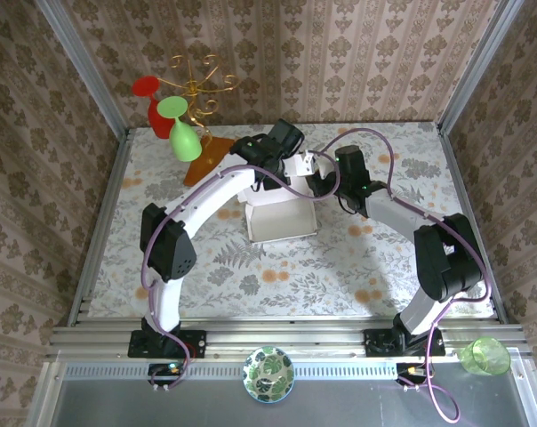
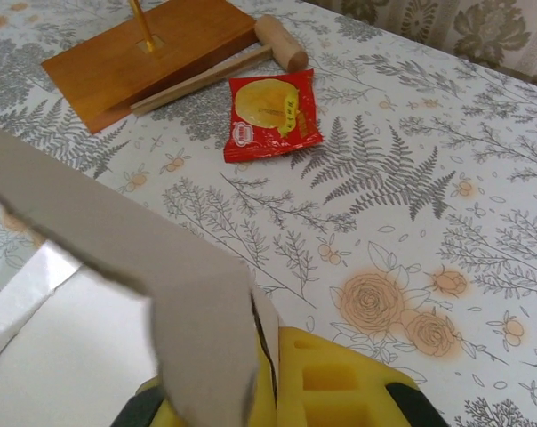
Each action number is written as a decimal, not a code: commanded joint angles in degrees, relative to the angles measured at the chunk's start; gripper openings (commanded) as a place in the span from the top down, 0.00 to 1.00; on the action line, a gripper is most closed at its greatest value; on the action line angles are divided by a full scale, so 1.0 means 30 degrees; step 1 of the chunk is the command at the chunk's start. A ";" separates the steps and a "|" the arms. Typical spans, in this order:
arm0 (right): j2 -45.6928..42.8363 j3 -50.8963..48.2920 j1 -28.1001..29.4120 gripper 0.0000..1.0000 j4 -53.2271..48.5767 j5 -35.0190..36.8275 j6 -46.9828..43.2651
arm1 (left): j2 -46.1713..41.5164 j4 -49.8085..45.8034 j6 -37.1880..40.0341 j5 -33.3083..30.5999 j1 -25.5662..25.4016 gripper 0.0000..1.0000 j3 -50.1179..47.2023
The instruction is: Fold the paper box
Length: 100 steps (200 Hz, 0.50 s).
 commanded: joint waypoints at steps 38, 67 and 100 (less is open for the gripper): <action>-0.0336 -0.0835 -0.0162 1.00 0.0645 0.0887 -0.0579 | -0.2779 0.0932 -0.7721 -0.0271 0.0928 0.43 0.0507; -0.0672 -0.1349 -0.0519 1.00 0.0824 0.0643 -0.0846 | -0.5807 0.1137 -1.1215 0.1686 0.2506 0.42 -0.2487; -0.0832 -0.1614 -0.0845 1.00 0.0853 0.0260 -0.1326 | -0.8759 0.1584 -1.2604 0.4333 0.4613 0.41 -0.7736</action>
